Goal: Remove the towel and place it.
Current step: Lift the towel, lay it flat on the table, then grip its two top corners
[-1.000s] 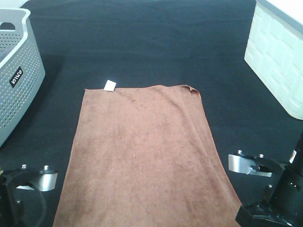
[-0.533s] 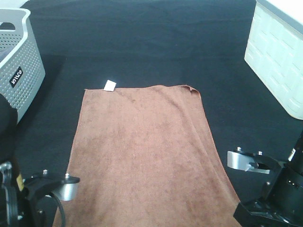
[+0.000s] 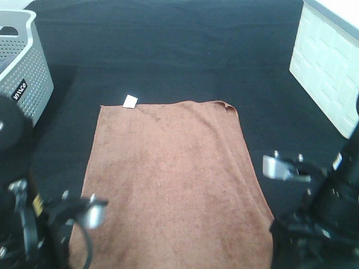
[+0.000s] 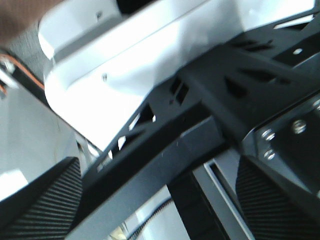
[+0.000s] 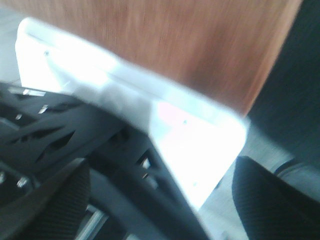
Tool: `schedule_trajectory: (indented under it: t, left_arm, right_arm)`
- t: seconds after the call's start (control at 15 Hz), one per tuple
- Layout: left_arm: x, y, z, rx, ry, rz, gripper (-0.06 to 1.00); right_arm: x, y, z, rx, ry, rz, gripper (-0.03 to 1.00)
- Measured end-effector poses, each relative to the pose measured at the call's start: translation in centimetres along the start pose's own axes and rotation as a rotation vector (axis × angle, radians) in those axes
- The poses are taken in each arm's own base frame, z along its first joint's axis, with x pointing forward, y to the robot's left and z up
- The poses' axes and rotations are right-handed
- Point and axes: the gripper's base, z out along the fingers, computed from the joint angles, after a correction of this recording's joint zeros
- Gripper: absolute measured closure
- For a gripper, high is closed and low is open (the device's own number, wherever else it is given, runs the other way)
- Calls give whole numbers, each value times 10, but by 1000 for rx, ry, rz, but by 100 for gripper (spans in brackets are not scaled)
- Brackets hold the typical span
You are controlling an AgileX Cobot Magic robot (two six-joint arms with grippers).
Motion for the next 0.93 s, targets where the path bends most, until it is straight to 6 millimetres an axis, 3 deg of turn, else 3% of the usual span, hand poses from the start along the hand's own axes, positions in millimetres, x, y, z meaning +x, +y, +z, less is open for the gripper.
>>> schedule_trajectory:
  t: [0.27, 0.4, 0.53, 0.73, 0.93]
  left_arm:
    - [-38, -12, -53, -77, -208, 131, 15]
    - [-59, 2, -84, -121, -313, 115, 15]
    - [-86, 33, -118, -174, -408, 59, 15]
    - [-116, 60, -141, -185, -480, 9, 15]
    - [-150, 70, -145, -208, -492, 27, 15]
  right_arm:
    - [-39, 3, -53, 168, -199, -58, 23]
    - [-53, 5, -78, 256, -277, -67, 11]
    - [-63, 4, -106, 311, -378, -31, 3]
    - [-70, 1, -120, 328, -477, 28, 2]
    - [-85, -13, -136, 278, -581, 65, 2]
